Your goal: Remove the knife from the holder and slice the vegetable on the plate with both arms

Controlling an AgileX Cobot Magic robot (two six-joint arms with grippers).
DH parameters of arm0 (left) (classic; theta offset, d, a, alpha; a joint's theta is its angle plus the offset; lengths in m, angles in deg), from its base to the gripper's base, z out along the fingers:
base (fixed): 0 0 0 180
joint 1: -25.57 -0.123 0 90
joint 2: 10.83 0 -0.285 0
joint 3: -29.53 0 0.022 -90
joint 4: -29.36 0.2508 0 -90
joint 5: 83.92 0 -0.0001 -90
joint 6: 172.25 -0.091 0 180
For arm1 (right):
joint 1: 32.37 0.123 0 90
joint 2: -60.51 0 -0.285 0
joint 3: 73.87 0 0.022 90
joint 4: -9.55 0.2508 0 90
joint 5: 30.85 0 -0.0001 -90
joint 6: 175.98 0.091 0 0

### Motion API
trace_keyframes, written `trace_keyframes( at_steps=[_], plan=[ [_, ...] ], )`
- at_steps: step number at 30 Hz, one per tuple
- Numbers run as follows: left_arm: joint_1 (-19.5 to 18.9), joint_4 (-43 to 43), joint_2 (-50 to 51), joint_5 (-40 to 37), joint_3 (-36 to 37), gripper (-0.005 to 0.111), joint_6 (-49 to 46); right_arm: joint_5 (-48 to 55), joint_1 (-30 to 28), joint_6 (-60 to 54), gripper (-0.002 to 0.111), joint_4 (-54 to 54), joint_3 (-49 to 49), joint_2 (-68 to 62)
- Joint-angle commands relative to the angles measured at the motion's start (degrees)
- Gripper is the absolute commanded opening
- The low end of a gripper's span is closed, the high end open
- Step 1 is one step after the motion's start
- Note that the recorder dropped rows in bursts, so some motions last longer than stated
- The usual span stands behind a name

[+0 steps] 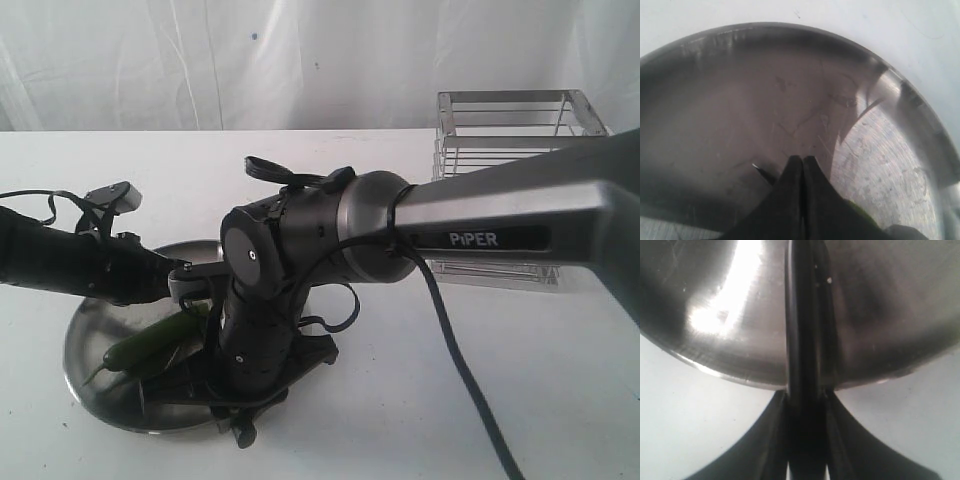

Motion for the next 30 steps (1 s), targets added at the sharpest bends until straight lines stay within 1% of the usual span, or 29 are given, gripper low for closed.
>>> trace_keyframes(
  at_steps=[1, 3, 10, 22, 30],
  plan=[
    [0.2, 4.5, 2.0, 0.4, 0.3, 0.000, 2.7, 0.6, 0.0, -0.3, 0.000, -0.8, 0.1, 0.0],
    [0.2, 6.0, 2.7, 1.3, 0.3, 0.000, 4.3, 1.0, 0.0, -0.3, 0.000, -0.8, 0.1, 0.0],
    [0.2, 6.0, 4.6, 1.5, 0.3, 0.000, 4.3, 4.0, 0.0, -0.3, 0.000, -0.9, 0.1, 0.0],
    [0.2, 5.8, 4.6, 1.6, 0.3, 0.000, 4.3, 10.4, 0.0, -0.2, 0.000, -0.6, 0.1, 0.0],
    [0.2, 3.2, 2.9, 0.2, 0.3, 0.000, 4.3, 8.6, 0.0, -0.2, 0.000, -0.8, -0.4, 0.0]
  ],
)
